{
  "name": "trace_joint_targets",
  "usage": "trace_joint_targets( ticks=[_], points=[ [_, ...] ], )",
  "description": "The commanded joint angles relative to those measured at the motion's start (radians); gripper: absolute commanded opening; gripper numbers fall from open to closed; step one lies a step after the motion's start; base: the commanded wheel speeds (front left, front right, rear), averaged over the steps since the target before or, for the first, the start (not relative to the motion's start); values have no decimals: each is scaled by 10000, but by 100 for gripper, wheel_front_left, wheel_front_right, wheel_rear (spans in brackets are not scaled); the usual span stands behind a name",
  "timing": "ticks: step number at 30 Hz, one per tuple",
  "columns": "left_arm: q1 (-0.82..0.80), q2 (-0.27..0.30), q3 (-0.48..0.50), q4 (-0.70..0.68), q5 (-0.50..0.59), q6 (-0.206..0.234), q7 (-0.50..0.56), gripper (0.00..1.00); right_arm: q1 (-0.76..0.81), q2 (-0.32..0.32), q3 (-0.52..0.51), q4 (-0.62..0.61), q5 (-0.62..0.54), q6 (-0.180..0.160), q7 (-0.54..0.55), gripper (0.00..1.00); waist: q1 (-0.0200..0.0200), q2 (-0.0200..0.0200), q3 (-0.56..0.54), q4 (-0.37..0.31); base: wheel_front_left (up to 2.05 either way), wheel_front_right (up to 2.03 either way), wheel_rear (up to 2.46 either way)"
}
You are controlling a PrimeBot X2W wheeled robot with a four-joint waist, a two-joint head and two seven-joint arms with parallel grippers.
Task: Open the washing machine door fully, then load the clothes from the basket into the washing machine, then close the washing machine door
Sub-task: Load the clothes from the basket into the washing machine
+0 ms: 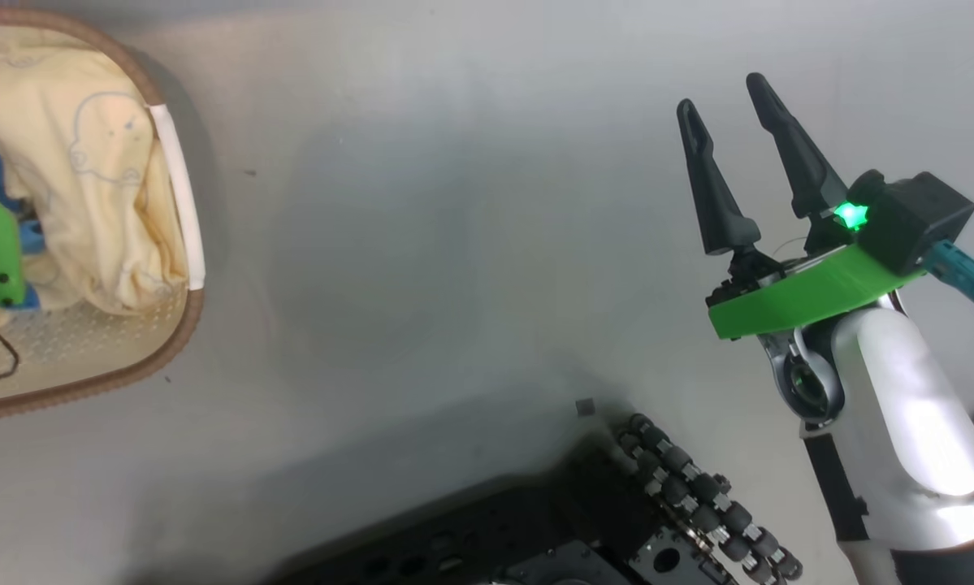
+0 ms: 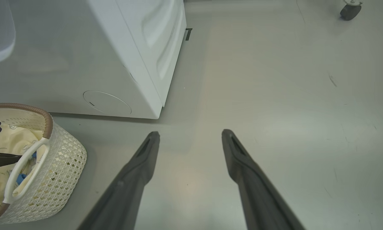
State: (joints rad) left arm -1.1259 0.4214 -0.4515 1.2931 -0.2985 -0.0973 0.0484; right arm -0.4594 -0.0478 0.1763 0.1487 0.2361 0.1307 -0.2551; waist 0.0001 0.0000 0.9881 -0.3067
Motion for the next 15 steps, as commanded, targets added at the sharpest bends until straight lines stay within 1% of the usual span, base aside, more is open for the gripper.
trace_joint_targets(
  ticks=[1,3,8,15],
  points=[
    [492,234,170,-55,-51,-25,-303,0,334,-24,52,-129,-65,0,-66,100,-1,0,-451,173,0,0,0],
    [572,180,209,-53,-119,-21,-420,0,325,-24,28,-111,-104,0,-66,100,-1,0,-582,220,0,0,0],
    [1012,-127,372,-47,-419,27,-1101,0,381,-24,-76,-26,-280,0,-66,100,-1,0,-1367,491,0,0,0],
    [1492,-517,458,-83,-674,1,-2363,0,571,-24,-254,176,-500,0,-66,100,-1,0,-2599,900,0,0,0]
  ],
)
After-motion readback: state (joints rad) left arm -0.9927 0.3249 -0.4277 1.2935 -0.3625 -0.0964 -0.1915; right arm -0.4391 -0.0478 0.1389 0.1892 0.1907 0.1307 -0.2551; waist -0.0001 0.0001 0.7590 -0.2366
